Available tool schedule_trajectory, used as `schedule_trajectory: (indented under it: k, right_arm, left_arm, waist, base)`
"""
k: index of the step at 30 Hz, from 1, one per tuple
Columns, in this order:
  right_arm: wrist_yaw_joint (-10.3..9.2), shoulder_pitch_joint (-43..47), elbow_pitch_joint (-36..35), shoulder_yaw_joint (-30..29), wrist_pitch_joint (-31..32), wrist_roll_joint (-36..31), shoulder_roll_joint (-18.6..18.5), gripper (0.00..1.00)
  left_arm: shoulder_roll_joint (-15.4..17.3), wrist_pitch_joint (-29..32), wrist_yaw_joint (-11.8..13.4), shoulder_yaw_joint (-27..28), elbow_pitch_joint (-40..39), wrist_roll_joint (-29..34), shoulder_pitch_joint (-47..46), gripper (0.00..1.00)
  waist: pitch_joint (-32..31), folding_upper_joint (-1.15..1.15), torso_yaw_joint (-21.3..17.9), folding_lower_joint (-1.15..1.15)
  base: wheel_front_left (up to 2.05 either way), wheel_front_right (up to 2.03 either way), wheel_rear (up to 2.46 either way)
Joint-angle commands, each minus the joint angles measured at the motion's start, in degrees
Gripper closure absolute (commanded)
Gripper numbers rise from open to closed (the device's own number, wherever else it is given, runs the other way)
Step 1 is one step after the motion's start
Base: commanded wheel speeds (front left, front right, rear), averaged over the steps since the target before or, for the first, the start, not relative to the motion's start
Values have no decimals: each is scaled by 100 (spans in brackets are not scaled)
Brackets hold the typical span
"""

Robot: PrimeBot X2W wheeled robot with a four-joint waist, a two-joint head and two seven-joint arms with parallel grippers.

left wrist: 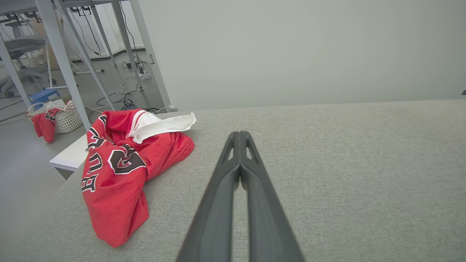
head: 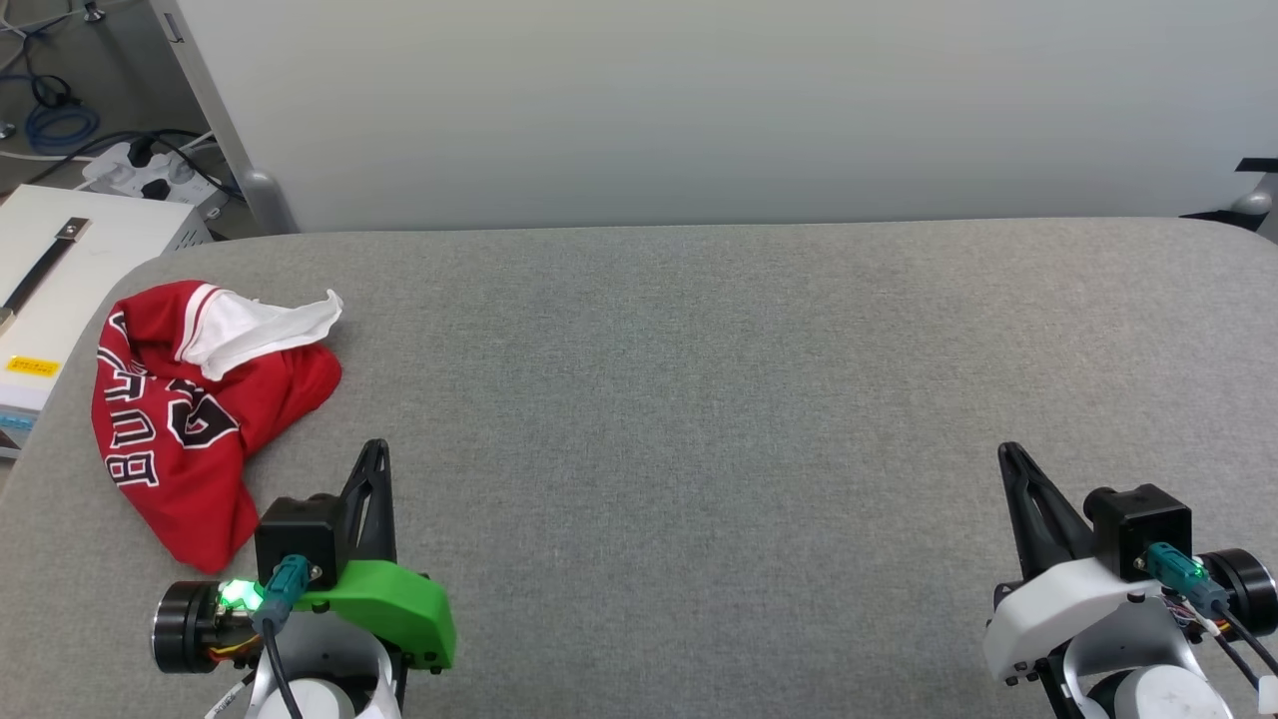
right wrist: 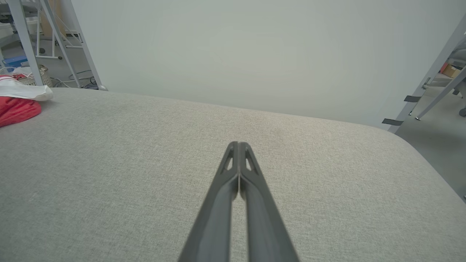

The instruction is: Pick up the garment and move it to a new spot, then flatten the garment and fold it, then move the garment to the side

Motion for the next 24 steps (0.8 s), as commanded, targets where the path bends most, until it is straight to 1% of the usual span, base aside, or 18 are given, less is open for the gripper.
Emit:
schedule_trajectory:
  k: [1,8,9,24]
  right_arm:
    - [-5,41,-25,2,16,-55,-6,100]
    - [-5,41,-25,2,16,-55,-6,100]
    - [0,0,0,0,-1,1,0,0]
    - [0,17,44,-65,-138,83,1,0]
  left_arm:
    - [-31,-4,24,-2,-10,54,85,100]
    - [-31,-4,24,-2,-10,54,85,100]
    - [0,-1,0,1,0,-1,1,0]
    - [-1,-139,10,-13,92,-162,15,0]
  waist:
    - [0,0,0,0]
    - [0,0,0,0]
    - [0,0,0,0]
    - [13,0,-2,0]
  base:
    - [0,0,0]
    - [0,0,0]
    - [0,0,0]
    - [0,0,0]
